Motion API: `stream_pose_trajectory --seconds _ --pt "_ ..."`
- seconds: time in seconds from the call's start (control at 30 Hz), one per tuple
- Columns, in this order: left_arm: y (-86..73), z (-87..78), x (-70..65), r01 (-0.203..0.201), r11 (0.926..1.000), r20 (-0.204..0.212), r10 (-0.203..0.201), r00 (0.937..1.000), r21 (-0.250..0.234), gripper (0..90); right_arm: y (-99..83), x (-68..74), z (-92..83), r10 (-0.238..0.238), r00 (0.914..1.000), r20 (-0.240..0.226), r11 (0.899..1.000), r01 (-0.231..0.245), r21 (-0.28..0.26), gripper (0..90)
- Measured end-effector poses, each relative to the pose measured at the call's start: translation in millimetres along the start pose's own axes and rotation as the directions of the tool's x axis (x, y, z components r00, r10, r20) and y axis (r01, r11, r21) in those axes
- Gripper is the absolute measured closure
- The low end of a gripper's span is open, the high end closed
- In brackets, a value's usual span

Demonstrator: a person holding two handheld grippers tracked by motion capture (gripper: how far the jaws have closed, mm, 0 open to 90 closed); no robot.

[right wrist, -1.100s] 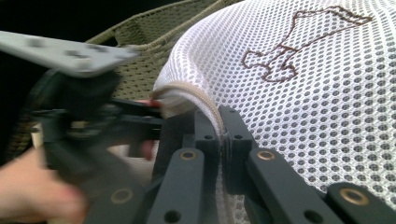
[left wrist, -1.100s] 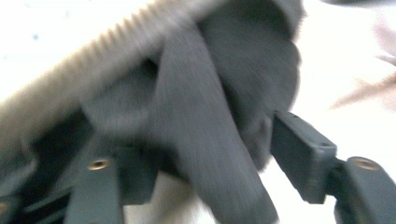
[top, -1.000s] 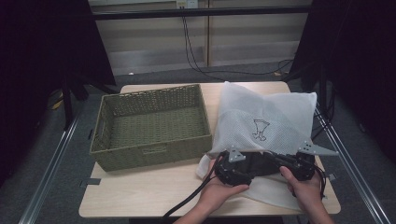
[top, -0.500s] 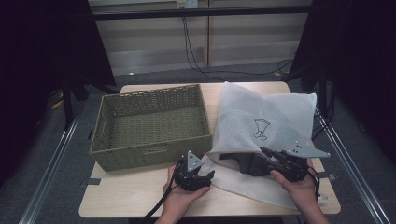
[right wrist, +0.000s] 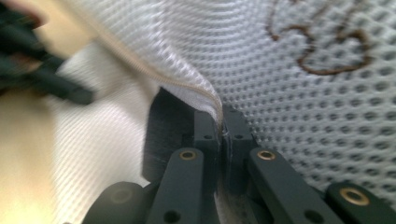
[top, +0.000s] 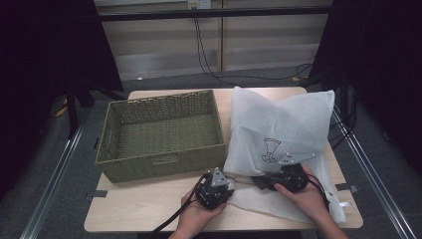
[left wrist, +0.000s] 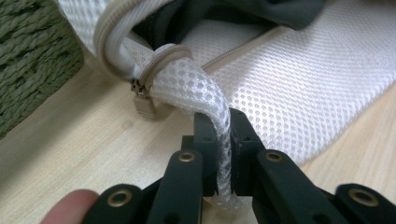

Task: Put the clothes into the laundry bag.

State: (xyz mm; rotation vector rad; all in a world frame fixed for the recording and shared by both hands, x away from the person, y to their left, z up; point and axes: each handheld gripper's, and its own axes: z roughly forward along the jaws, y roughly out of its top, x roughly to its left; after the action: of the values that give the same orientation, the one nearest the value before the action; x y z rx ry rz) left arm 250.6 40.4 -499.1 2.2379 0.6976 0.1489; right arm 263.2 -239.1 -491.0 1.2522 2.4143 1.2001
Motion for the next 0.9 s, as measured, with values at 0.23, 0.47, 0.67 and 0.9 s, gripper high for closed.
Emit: stream_pose_trajectory --seconds 0.23,0.47,0.67,0.9 --pt "-4.5 -0.7 -1.7 -0.015 0.9995 0.003 0.015 0.9999 -0.026 86.2 14.3 -27.8 15.9 0.04 0.9852 0.167 0.999 -0.033 -0.042 88.3" --pt "-7.9 0.1 -3.1 -0.001 0.9984 0.003 0.001 1.0 -0.056 85.7 17.2 -47.2 20.0 0.106 0.9776 0.182 0.987 -0.082 -0.136 88.0" --pt "-8.7 0.3 -2.5 0.018 0.9976 -0.009 -0.018 0.9998 -0.066 84.4 5.3 -4.9 -26.6 -0.029 0.9986 0.044 0.987 0.035 -0.156 87.7" --pt "-8.5 -0.1 -3.6 0.008 0.9981 -0.014 -0.009 0.9999 -0.061 85.2 -13.4 -27.5 -3.5 0.145 0.9895 0.0 0.989 -0.145 0.044 88.6"
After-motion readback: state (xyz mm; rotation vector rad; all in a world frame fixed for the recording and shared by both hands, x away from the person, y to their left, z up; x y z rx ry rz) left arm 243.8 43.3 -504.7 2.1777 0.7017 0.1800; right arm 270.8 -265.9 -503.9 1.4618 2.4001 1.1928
